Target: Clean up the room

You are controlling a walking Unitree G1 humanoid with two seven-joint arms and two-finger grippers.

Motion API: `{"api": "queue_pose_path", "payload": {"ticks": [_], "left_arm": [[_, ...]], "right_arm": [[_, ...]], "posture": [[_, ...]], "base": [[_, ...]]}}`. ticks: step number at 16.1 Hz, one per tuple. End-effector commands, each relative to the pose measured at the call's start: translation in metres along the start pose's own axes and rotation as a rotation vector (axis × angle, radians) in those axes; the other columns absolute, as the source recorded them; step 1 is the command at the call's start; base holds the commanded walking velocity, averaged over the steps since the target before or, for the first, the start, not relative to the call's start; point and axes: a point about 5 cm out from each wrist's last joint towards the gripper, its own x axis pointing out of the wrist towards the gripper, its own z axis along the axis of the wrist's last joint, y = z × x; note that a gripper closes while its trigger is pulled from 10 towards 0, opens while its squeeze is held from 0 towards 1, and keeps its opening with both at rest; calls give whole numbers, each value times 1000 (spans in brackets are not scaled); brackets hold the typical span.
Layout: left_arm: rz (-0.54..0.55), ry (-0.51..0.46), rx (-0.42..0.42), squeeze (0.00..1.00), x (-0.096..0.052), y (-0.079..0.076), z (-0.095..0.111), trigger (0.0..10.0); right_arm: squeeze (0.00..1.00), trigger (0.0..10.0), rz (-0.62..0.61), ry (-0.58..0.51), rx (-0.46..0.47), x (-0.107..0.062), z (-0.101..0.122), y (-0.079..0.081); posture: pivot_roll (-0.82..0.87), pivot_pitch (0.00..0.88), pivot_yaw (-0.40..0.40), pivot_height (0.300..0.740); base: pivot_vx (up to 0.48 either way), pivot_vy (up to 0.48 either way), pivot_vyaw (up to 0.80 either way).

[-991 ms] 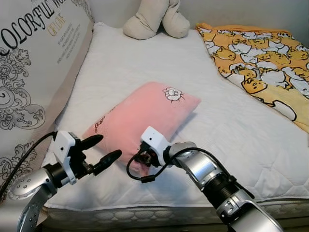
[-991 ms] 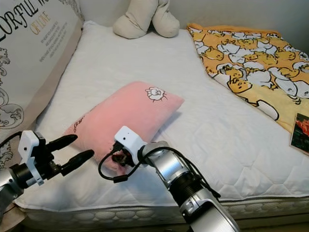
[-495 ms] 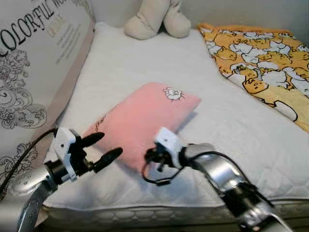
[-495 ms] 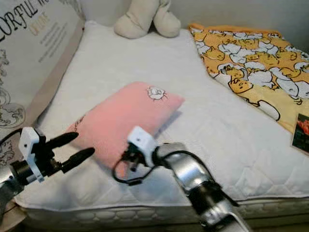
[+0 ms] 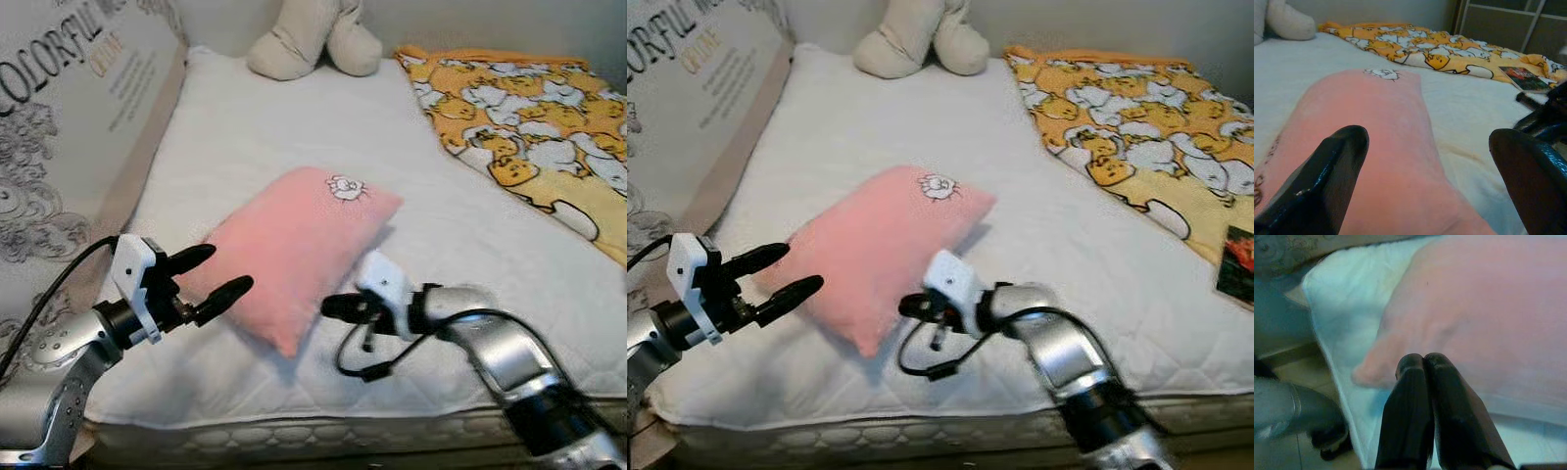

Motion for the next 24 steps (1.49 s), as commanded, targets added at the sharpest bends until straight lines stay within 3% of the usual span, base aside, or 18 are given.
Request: {"api": "queue_pose_path", "payload": {"ticks": [1,4,8,15,24], "left_arm": [[-12,6,-1,0,1,0,-1,10000],[-12,14,-4,0,-1,1,1,10000],[12,61,-2,0,-15,6,-3,10000],[36,92,-12,0,-25,8,-10,10000],[20,114,12,0,-22,5,-11,10000]], "right_arm": [[1000,10000,-56,19,29,14,10,-3],[1000,10000,-57,74,109,35,26,2],[1000,10000,-71,183,116,54,42,10],[1000,10000,-123,250,104,56,46,8],[1000,10000,-120,275,78,58,44,14]], "posture": [[-43,0,-11,740],[-31,4,-13,740],[-21,6,-20,740],[-23,16,-19,740],[-25,16,-13,740]], "base": [[0,0,0],[0,0,0],[0,0,0],[0,0,0],[0,0,0]]}}
